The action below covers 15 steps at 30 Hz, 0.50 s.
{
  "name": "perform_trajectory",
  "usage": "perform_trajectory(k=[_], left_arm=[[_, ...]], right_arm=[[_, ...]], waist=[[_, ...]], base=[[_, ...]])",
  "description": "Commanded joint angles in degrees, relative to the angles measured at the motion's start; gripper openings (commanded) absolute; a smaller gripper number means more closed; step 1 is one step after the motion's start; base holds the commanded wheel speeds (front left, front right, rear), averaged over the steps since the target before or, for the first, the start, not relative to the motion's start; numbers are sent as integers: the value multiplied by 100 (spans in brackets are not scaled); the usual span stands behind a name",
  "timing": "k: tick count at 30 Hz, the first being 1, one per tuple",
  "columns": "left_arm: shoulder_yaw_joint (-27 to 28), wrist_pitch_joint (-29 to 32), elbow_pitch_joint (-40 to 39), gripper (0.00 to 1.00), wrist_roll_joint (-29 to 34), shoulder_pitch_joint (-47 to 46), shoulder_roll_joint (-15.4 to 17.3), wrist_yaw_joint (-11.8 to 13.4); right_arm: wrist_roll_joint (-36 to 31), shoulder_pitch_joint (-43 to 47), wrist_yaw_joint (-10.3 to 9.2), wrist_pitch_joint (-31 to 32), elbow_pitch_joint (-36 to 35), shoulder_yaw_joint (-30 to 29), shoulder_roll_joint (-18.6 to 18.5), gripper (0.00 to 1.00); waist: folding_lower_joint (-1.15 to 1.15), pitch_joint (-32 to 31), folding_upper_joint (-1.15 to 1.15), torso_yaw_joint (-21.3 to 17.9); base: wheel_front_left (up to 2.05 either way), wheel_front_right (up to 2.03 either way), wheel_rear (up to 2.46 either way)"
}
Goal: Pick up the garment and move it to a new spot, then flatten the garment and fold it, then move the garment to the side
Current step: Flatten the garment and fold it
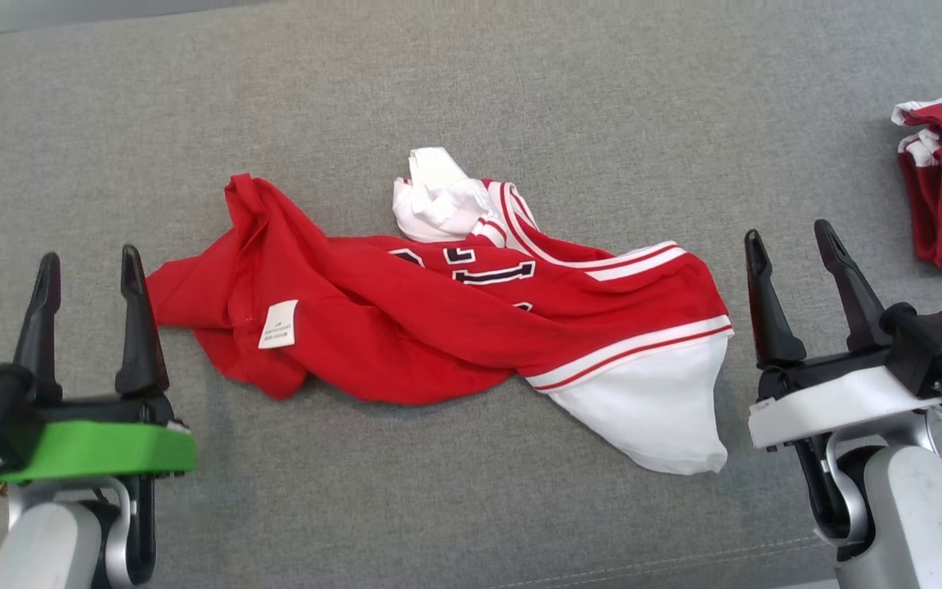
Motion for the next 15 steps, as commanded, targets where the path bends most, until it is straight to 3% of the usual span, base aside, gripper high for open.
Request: perform_trajectory(k=[1, 8, 15], left_arm=[[14, -36, -109, 100, 110, 210, 17, 67], [-201, 90, -498, 100, 246, 910, -74, 283], [-277, 173, -604, 100, 231, 978, -87, 316]], right_arm=[[7, 81, -3, 21, -11, 23, -32, 100], [64, 242, -3, 100, -73, 79, -93, 100], [82, 305, -3, 137, -153, 37, -78, 100]], waist=[[0, -167, 0, 22], [0, -381, 0, 21], [0, -395, 0, 38]], base=[[0, 0, 0], [0, 0, 0], [0, 0, 0]])
